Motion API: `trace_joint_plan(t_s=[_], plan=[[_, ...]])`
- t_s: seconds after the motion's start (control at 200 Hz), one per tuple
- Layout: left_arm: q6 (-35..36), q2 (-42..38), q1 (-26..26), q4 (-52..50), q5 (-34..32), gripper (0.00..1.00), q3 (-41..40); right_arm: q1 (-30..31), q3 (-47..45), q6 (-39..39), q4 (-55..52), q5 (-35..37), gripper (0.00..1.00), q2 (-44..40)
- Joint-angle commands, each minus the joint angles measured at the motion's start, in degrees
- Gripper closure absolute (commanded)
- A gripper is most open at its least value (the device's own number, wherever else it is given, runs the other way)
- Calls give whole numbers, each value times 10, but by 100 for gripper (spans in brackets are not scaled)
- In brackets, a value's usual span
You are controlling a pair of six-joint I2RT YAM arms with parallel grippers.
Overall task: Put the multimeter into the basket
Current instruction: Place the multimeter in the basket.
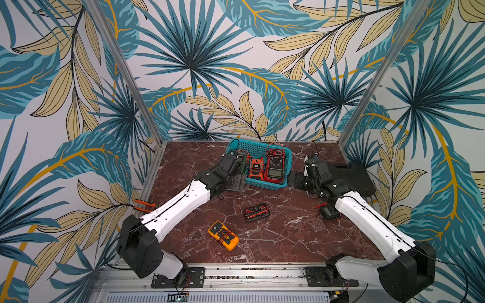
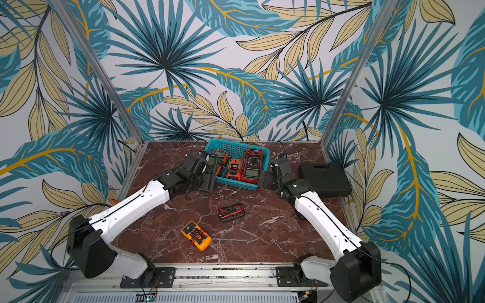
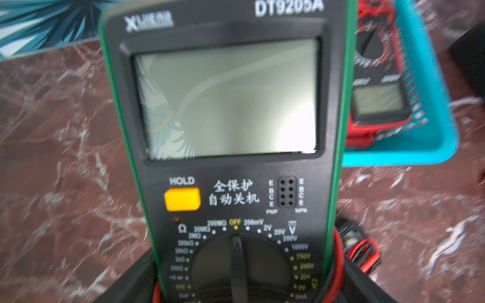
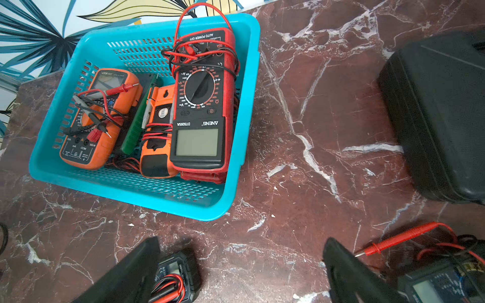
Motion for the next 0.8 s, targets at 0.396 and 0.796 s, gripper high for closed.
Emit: trace_joint_plan(t_s=[0.396, 0.796], plan=[[15, 201, -4, 89, 42, 100, 215, 3, -20, -1, 19, -9, 0, -26], [35, 316, -4, 37, 7, 100, 331, 4, -22, 4, 22, -12, 1, -22]])
